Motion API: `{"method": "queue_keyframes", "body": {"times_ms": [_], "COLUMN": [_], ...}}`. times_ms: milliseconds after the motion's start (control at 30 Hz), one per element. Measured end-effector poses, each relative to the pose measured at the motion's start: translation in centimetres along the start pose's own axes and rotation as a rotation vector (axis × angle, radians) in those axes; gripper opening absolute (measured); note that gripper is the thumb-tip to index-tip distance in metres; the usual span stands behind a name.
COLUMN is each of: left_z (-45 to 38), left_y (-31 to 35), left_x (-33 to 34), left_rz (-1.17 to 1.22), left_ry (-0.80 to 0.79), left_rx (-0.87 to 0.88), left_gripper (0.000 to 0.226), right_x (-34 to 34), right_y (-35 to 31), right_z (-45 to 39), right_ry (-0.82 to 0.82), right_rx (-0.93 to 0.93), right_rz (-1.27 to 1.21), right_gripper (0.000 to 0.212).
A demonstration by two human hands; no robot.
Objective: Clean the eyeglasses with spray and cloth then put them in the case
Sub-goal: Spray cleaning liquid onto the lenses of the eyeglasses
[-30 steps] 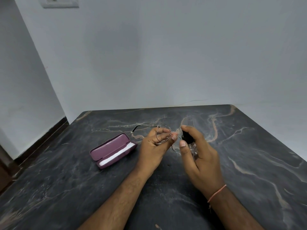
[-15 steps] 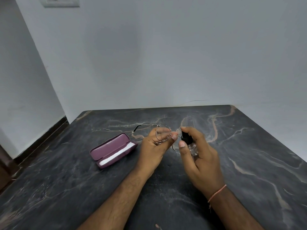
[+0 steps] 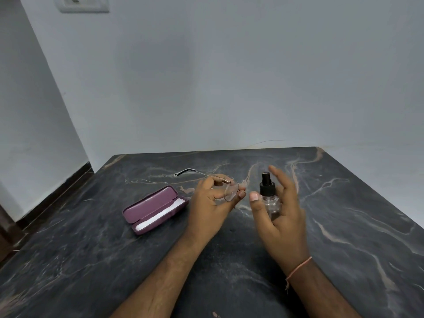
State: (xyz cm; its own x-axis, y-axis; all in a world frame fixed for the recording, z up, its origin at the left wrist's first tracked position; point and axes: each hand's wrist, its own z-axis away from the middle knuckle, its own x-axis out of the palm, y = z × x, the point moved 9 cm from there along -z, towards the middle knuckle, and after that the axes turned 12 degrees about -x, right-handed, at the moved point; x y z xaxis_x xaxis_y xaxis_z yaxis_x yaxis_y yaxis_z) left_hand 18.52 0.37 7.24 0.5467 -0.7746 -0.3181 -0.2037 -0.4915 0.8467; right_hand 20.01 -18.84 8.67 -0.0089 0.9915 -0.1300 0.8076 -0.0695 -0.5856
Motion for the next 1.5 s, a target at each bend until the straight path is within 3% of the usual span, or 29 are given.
{"method": "queue_keyframes", "body": {"times_ms": [100, 200, 433, 667, 933, 1000, 1100, 1133, 1233, 1367, 1433, 1500], "left_z": [0.6, 1.1, 1.7, 2.0, 2.5, 3.1, 3.5, 3.4, 2.4, 0.6, 0.0, 0.0], "left_y": [1.5, 2.1, 2.9, 3.0, 3.3, 4.6, 6.1, 6.0, 4.2, -0.4, -2.9, -4.1], "left_x": [-0.3, 0.0, 0.7, 1.3, 0.7, -0.1, -2.5, -3.3, -5.2, -6.0, -5.8, -4.9], "left_rz": [-0.393, -0.63, -0.833, -0.818, -0.577, -0.402, -0.104, -0.018, 0.072, -0.174, -0.252, -0.126], "left_ry": [0.113, 0.119, 0.117, 0.08, -0.05, -0.043, 0.021, 0.024, -0.049, -0.137, -0.14, -0.198], "left_rx": [0.217, 0.267, 0.31, 0.32, 0.335, 0.379, 0.403, 0.393, 0.296, 0.001, -0.216, -0.352], "left_gripper": [0.024, 0.015, 0.008, 0.012, 0.053, 0.049, 0.019, 0.012, 0.035, 0.05, 0.039, 0.014], "right_x": [-0.8, -0.8, 0.1, -0.6, -1.5, -1.7, -2.0, -2.1, -2.3, -2.7, -2.9, -3.0], "right_y": [0.3, -0.5, -0.5, -0.5, 1.4, 1.7, 2.0, 1.9, 2.0, 1.7, 1.7, 2.0], "right_z": [-0.1, -0.2, 0.0, -0.2, -0.5, -0.6, -0.6, -0.6, -0.7, -0.8, -0.8, -0.8], "right_ry": [0.052, 0.009, -0.064, 0.032, 0.137, 0.154, 0.171, 0.182, 0.208, 0.243, 0.259, 0.272], "right_rx": [0.019, -0.085, -0.165, -0.164, 0.038, 0.068, 0.094, 0.103, 0.129, 0.126, 0.133, 0.156], "right_rz": [-0.026, 0.069, 0.186, 0.163, 0.002, -0.018, -0.024, -0.033, -0.057, -0.074, -0.096, -0.133], "right_gripper": [0.058, 0.057, 0.039, 0.039, 0.026, 0.024, 0.024, 0.024, 0.023, 0.024, 0.026, 0.026]}}
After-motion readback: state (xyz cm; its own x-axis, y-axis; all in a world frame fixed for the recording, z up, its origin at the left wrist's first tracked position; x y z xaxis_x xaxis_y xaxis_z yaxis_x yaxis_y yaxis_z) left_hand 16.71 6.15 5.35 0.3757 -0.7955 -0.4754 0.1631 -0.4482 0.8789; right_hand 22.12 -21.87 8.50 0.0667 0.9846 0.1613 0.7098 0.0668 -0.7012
